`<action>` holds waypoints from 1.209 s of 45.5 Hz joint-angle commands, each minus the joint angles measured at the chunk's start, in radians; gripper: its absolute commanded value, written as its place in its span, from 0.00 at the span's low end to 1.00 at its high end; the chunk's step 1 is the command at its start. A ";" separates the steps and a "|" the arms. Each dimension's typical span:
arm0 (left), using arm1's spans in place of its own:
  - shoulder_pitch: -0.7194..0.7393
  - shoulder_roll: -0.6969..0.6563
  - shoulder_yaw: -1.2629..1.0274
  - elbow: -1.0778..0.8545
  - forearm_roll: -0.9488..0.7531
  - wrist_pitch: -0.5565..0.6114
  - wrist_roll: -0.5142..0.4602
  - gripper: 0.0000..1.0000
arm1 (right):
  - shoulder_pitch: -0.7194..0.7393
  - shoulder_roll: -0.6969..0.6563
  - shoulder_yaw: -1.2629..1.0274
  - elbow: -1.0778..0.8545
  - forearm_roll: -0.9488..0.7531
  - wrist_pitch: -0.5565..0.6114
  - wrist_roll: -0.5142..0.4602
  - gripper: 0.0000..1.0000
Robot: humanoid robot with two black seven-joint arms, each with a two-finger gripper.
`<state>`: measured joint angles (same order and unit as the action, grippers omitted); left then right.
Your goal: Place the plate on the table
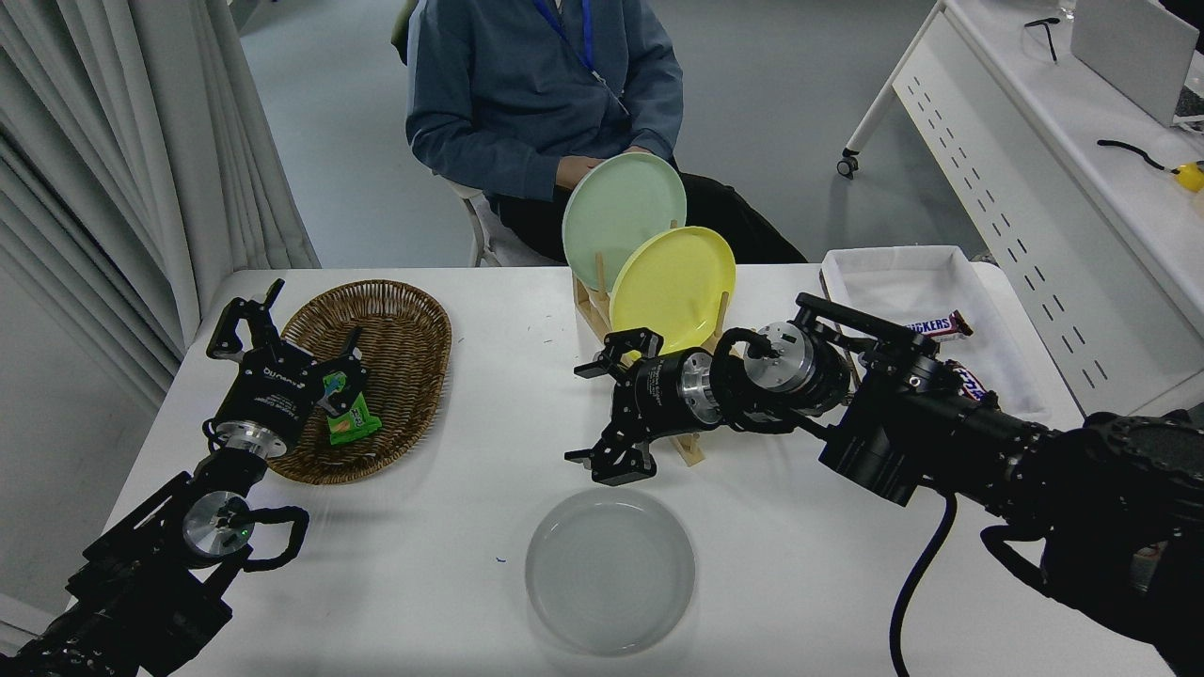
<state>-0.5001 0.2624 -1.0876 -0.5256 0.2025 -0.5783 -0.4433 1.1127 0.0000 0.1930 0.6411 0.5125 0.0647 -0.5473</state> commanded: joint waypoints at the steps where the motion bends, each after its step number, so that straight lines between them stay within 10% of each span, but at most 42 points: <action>1: 0.000 0.000 0.000 0.001 0.000 0.000 0.000 1.00 | -0.007 0.000 0.066 -0.067 -0.089 0.177 0.081 0.99; 22: 0.000 0.000 0.000 -0.001 0.000 0.000 0.000 1.00 | -0.005 0.000 0.088 -0.127 -0.112 0.253 0.401 0.99; 55: 0.000 0.000 0.000 -0.001 0.000 0.000 0.000 1.00 | -0.111 -0.163 0.249 -0.275 -0.207 0.366 0.543 0.99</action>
<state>-0.5004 0.2623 -1.0876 -0.5255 0.2025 -0.5783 -0.4433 1.0685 -0.1095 0.3593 0.4052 0.3238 0.4050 -0.0246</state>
